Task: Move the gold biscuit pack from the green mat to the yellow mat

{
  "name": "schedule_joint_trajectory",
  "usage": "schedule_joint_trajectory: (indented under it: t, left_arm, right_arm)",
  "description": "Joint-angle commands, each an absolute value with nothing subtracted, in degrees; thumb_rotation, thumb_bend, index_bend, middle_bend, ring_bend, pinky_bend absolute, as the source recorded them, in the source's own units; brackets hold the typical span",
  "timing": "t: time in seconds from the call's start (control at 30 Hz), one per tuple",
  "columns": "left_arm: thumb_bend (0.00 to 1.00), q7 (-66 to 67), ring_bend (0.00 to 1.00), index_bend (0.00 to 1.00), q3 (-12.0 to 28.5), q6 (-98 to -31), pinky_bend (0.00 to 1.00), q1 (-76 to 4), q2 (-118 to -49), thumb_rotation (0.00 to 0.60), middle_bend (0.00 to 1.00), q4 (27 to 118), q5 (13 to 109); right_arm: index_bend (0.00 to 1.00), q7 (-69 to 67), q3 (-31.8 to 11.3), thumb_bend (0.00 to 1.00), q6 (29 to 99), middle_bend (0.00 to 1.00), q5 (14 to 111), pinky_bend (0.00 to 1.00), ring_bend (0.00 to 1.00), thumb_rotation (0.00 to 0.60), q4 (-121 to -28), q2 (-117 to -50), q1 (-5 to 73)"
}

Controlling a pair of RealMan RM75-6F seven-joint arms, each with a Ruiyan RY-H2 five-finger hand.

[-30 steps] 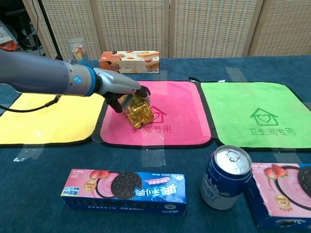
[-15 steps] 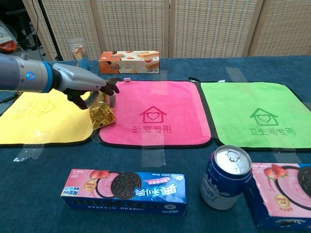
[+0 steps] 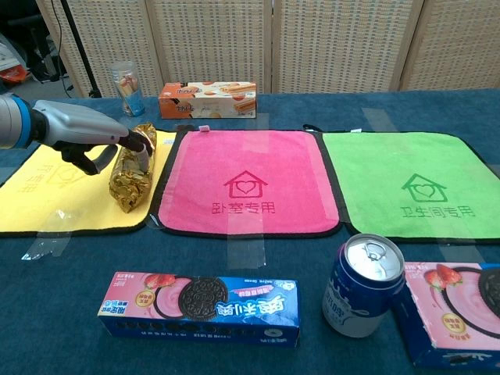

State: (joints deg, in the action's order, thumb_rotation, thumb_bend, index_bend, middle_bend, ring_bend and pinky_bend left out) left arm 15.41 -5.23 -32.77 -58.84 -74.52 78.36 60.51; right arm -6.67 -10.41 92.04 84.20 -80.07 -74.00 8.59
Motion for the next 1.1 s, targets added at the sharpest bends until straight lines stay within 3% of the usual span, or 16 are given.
schedule_joint_trajectory:
  t: [0.03,0.33,0.6,0.83,1.1]
  left_arm:
    - [1.0,14.9,0.13,0.31,-5.1,-32.5,0.12,-58.4,-74.0,0.6,0.14,78.0,60.9]
    - [1.0,15.3,0.13,0.31,-4.6,-32.9,0.12,-57.9,-70.6,0.6,0.14,80.0,62.1]
    - [1.0,13.5,0.13,0.31,-1.3,-38.7,0.12,-56.7,-68.3,0.6,0.14,83.2,66.7]
    - [1.0,14.9,0.13,0.31,0.0,-36.5,0.12,-58.2,-73.5,0.6,0.14,79.9,66.6]
    - [1.0,20.9,0.13,0.31,-2.7,-31.9,0.12,-59.4,-78.8,0.6,0.14,75.2,62.6]
  right_arm:
    - [0.0,-6.6,-10.4,0.0,92.0,0.0,84.2,0.0,0.0,0.6,-80.1,-74.0,8.6]
    - [0.0,-6.5,-10.6,0.0,91.6,0.0,84.0,0.0,0.0,0.6,-80.2,-74.0,8.6]
    - [0.0,-6.8,-10.7,0.0,91.2,0.0,83.9,0.0,0.0,0.6,-80.2,-73.9,8.6]
    - [0.0,-6.8,-10.8,0.0,91.0,0.0,83.9,0.0,0.0,0.6,-80.2,-73.9,8.6]
    - [0.0,-7.8,-11.3,0.0,90.8,0.0,83.0,0.0,0.0,0.6,-80.0,-73.5,8.4]
